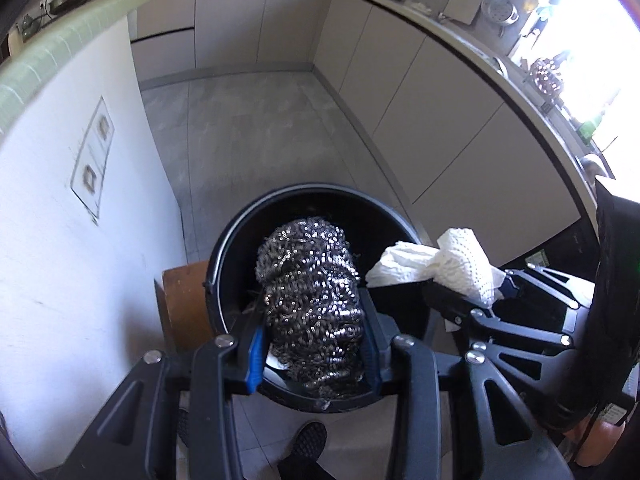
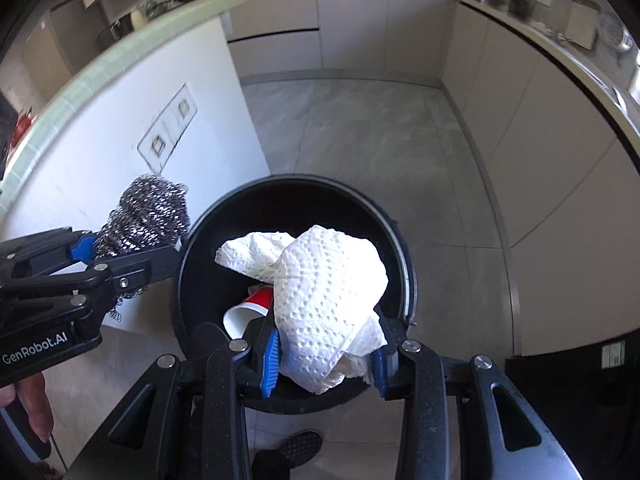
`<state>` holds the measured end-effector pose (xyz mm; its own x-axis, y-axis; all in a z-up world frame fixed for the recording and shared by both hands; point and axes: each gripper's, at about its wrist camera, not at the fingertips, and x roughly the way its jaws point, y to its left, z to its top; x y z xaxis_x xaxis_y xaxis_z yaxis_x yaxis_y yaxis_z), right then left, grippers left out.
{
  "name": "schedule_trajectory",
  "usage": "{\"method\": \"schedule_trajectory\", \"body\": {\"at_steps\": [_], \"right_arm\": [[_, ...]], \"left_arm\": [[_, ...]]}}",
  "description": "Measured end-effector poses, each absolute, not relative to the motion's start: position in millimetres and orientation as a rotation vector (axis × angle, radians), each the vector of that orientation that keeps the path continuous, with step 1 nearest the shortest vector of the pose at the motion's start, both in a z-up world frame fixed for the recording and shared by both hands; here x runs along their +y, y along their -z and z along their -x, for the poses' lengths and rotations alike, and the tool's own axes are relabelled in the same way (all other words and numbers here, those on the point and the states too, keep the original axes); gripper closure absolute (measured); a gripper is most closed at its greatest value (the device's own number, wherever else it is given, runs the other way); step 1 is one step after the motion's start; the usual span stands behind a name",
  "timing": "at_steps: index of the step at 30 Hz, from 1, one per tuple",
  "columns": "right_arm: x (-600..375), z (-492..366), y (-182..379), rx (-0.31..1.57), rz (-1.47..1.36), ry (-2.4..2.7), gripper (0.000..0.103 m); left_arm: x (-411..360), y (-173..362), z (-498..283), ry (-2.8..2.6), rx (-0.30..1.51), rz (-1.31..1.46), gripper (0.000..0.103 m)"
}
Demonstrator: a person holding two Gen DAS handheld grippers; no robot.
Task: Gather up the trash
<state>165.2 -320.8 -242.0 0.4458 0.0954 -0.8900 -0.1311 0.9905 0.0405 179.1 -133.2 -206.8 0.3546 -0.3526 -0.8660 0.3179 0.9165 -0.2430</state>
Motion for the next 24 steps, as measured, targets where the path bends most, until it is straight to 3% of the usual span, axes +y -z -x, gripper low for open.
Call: {"method": "schedule_trajectory", "body": {"at_steps": [3, 4, 5, 6, 7, 24], "right_arm": [[-319, -174, 256, 1.127, 0.072, -0.179, 0.064], [-318, -176, 262, 1.139, 0.093, -0.200, 0.058], [-314, -180, 269, 1.147, 0.151, -0.211, 0.046], [-314, -182, 274, 1.139, 0.208, -0.190, 0.003], [-317, -182, 278, 1.134, 0.245, -0.161, 0.000], [-326, -179, 266, 1.078, 0.223, -0.118, 0.000]], "left_arm": [[-135, 219, -184, 0.431, 1.152, 0.048, 0.058], [-135, 222, -186, 0.404, 1.142, 0.043, 0.048], [-131, 226, -187, 0.348, 1.125, 0.045, 0.022], [-124, 228, -186, 0.304, 1.111, 0.064, 0.013], [-118, 226, -185, 0.287, 1.101, 0.085, 0.009], [-129, 218, -180, 0.291, 1.109, 0.028, 0.000]]}}
